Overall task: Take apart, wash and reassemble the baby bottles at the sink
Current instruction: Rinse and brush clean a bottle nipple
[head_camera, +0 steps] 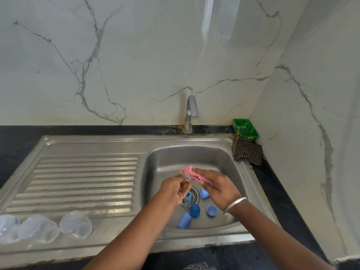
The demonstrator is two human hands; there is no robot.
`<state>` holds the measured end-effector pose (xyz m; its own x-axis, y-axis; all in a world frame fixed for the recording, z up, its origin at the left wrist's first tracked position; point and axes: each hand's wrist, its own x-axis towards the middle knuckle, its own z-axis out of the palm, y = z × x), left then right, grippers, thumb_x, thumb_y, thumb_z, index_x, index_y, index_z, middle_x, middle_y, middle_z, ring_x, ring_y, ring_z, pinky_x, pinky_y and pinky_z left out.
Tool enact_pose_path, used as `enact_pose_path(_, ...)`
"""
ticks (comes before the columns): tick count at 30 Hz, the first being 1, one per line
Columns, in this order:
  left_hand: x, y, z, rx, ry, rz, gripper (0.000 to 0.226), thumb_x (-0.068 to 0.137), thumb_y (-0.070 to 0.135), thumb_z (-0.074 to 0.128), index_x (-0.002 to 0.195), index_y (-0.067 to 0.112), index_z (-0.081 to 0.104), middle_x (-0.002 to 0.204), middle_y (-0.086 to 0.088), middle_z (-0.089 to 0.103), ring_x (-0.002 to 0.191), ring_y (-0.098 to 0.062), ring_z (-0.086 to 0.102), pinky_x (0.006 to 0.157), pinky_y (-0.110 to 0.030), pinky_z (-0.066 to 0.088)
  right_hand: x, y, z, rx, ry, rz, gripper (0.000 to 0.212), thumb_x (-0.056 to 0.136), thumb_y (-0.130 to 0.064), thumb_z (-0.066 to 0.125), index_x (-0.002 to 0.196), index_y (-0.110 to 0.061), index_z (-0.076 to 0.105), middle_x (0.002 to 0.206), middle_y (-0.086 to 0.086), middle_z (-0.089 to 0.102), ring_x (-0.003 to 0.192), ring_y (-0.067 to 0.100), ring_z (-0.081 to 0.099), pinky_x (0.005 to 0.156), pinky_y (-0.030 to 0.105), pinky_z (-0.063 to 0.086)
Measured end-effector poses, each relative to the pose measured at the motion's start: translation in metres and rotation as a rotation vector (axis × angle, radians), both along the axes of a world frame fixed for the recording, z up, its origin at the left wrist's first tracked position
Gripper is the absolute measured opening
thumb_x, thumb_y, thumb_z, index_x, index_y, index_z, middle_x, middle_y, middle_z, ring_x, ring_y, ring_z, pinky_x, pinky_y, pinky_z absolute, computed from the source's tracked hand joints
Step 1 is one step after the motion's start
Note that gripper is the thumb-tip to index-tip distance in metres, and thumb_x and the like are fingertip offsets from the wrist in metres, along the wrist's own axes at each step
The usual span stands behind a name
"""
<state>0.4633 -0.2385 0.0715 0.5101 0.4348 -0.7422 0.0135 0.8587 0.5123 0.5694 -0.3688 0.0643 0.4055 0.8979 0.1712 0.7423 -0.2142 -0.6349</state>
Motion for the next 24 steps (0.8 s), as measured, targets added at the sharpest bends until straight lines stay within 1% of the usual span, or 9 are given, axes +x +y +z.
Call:
enact_pose_path(3, -0.002, -0.003, -0.002, 0.000, 0.005, 0.007, 0.012, 0.096, 0.003, 0.060, 0.102, -0.006, 0.065, 0.070, -0.017, 0.071, 0.057, -0.021, 0.070, 0.047, -0.027, 0.058, -0.002, -0.014, -0.002, -0.033, -0.074, 0.015, 0.051, 0.095, -0.031, 0.050, 0.138, -0.057, 0.040, 0.099, -0.010, 0.061, 0.086, 0.009, 0.060, 0.075, 0.035, 0.054)
enact_pose_path(5, -0.003, -0.002, -0.006, 0.006, -0.011, 0.022, 0.014, 0.099, 0.011, 0.057, 0.104, 0.000, 0.064, 0.085, -0.018, 0.072, 0.071, -0.024, 0.071, 0.059, -0.034, 0.062, -0.001, -0.023, -0.003, -0.092, -0.169, -0.008, 0.051, 0.094, -0.035, 0.050, 0.135, -0.064, 0.037, 0.090, -0.015, 0.052, 0.077, 0.007, 0.057, 0.065, 0.034, 0.054)
enact_pose_path(8, -0.007, 0.008, -0.011, 0.126, -0.025, -0.036, 0.017, 0.101, 0.025, 0.054, 0.105, 0.010, 0.060, 0.101, -0.013, 0.073, 0.089, -0.026, 0.071, 0.079, -0.047, 0.058, 0.006, -0.035, -0.009, -0.139, -0.176, -0.055, 0.054, 0.093, -0.035, 0.055, 0.131, -0.069, 0.037, 0.092, -0.015, 0.053, 0.078, 0.005, 0.058, 0.067, 0.033, 0.055)
enact_pose_path(11, -0.011, 0.013, -0.018, 0.381, 0.040, -0.151, 0.016, 0.101, 0.030, 0.055, 0.102, 0.015, 0.059, 0.096, -0.007, 0.074, 0.083, -0.022, 0.074, 0.070, -0.037, 0.059, 0.013, -0.033, -0.005, 0.046, 0.118, -0.241, 0.059, 0.091, -0.019, 0.064, 0.125, -0.065, 0.048, 0.111, -0.027, 0.064, 0.099, -0.005, 0.061, 0.092, 0.022, 0.052)
enact_pose_path(13, -0.013, 0.008, -0.021, 0.485, 0.037, -0.216, 0.016, 0.100, 0.029, 0.058, 0.100, 0.013, 0.059, 0.092, -0.009, 0.075, 0.077, -0.022, 0.075, 0.074, -0.036, 0.060, 0.012, -0.024, 0.005, 0.086, 0.249, -0.322, 0.064, 0.087, -0.015, 0.071, 0.126, -0.061, 0.048, 0.116, -0.040, 0.055, 0.104, -0.017, 0.054, 0.094, 0.004, 0.040)
enact_pose_path(14, -0.012, 0.006, -0.022, 0.527, 0.032, -0.255, 0.018, 0.098, 0.029, 0.061, 0.100, 0.011, 0.061, 0.091, -0.011, 0.076, 0.078, -0.023, 0.075, 0.076, -0.035, 0.060, 0.010, -0.019, 0.010, 0.078, 0.276, -0.317, 0.066, 0.084, -0.016, 0.074, 0.129, -0.057, 0.049, 0.118, -0.040, 0.054, 0.106, -0.019, 0.053, 0.094, 0.003, 0.037)
enact_pose_path(17, -0.007, -0.001, -0.025, 0.639, 0.018, -0.368, 0.030, 0.090, 0.031, 0.071, 0.101, 0.004, 0.064, 0.095, -0.015, 0.076, 0.085, -0.022, 0.076, 0.077, -0.030, 0.059, 0.008, -0.004, 0.014, 0.084, 0.393, -0.289, 0.064, 0.078, -0.018, 0.079, 0.131, -0.047, 0.056, 0.124, -0.029, 0.060, 0.114, -0.014, 0.054, 0.102, 0.015, 0.041)
enact_pose_path(20, -0.003, -0.005, -0.024, 0.653, -0.021, -0.349, 0.019, 0.088, 0.013, 0.075, 0.099, -0.001, 0.067, 0.095, -0.020, 0.075, 0.085, -0.021, 0.075, 0.075, -0.025, 0.058, -0.001, 0.006, 0.016, 0.109, 0.480, -0.283, 0.055, 0.079, -0.014, 0.080, 0.126, -0.036, 0.062, 0.119, -0.024, 0.065, 0.105, -0.018, 0.056, 0.096, 0.009, 0.043)
enact_pose_path(24, 0.000, -0.007, -0.022, 0.607, -0.060, -0.212, 0.027, 0.084, 0.015, 0.079, 0.106, 0.009, 0.064, 0.089, -0.015, 0.074, 0.076, -0.016, 0.072, 0.075, -0.029, 0.058, -0.009, 0.008, 0.010, 0.202, 0.603, -0.283, 0.056, 0.078, 0.006, 0.073, 0.119, -0.032, 0.064, 0.113, -0.015, 0.070, 0.107, 0.004, 0.065, 0.093, 0.020, 0.050)
